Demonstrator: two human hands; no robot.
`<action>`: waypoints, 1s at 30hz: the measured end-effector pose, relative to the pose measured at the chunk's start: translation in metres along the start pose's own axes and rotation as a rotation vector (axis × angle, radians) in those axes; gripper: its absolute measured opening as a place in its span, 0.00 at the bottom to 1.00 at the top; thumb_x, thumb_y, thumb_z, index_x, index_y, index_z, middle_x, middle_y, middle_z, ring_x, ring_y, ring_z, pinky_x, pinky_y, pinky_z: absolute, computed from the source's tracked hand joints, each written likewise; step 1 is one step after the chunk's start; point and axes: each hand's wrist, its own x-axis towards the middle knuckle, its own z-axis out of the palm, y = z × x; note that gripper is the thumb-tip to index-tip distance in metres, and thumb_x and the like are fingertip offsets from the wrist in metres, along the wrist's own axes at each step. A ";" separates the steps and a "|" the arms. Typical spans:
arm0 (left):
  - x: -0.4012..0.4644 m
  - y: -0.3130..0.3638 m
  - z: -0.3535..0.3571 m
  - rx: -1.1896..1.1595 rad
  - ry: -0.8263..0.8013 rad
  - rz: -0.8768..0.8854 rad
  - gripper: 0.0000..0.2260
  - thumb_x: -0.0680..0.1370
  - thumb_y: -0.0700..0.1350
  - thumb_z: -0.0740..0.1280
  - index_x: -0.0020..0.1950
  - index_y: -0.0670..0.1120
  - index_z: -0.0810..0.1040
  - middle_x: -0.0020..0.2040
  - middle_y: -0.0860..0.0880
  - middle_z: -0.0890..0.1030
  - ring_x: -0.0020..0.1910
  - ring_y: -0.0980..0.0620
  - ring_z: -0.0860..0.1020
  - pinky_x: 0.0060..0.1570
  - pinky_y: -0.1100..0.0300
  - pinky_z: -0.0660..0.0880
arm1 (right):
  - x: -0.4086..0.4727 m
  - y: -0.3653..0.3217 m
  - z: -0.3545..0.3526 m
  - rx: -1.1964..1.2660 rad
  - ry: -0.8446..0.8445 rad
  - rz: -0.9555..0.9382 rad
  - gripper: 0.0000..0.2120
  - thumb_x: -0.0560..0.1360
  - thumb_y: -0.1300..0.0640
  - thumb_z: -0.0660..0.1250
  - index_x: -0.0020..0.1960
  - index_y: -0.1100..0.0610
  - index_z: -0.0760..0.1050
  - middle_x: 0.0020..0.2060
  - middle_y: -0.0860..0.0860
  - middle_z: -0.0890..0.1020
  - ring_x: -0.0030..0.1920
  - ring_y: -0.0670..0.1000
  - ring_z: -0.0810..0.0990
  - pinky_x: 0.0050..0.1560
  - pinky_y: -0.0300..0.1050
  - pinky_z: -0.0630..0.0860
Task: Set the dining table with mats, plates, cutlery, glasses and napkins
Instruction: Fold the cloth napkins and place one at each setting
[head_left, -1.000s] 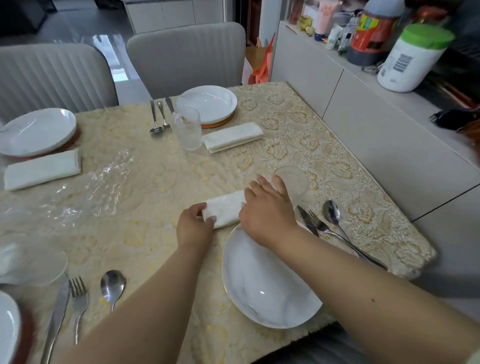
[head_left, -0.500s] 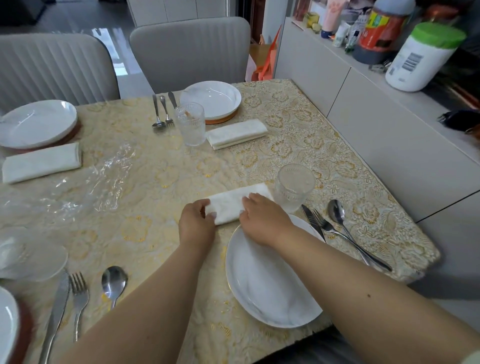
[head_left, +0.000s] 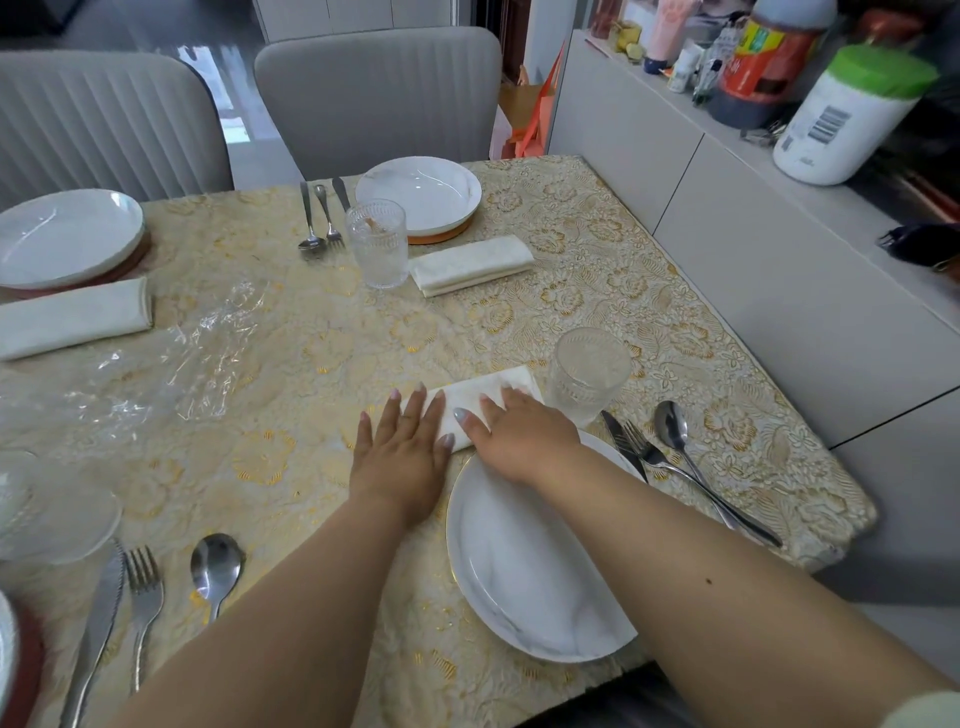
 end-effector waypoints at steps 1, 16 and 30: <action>0.001 0.000 -0.001 0.005 -0.017 -0.001 0.25 0.82 0.57 0.40 0.78 0.56 0.38 0.79 0.55 0.38 0.77 0.50 0.36 0.75 0.46 0.37 | 0.000 0.000 0.000 -0.001 0.002 0.002 0.35 0.78 0.33 0.37 0.79 0.50 0.48 0.78 0.50 0.46 0.78 0.51 0.46 0.73 0.52 0.53; -0.012 0.013 -0.028 -0.036 0.020 0.027 0.24 0.84 0.56 0.44 0.79 0.56 0.44 0.80 0.55 0.44 0.78 0.47 0.41 0.74 0.44 0.41 | -0.012 0.009 -0.005 0.008 0.123 -0.086 0.32 0.81 0.39 0.41 0.77 0.56 0.54 0.77 0.52 0.53 0.77 0.50 0.50 0.72 0.50 0.56; -0.061 0.021 -0.052 -0.454 0.399 -0.136 0.22 0.83 0.50 0.54 0.77 0.45 0.59 0.75 0.46 0.65 0.75 0.46 0.59 0.73 0.54 0.54 | -0.067 0.029 -0.035 0.406 0.708 -0.175 0.13 0.81 0.55 0.57 0.41 0.58 0.74 0.40 0.51 0.77 0.41 0.53 0.74 0.38 0.44 0.61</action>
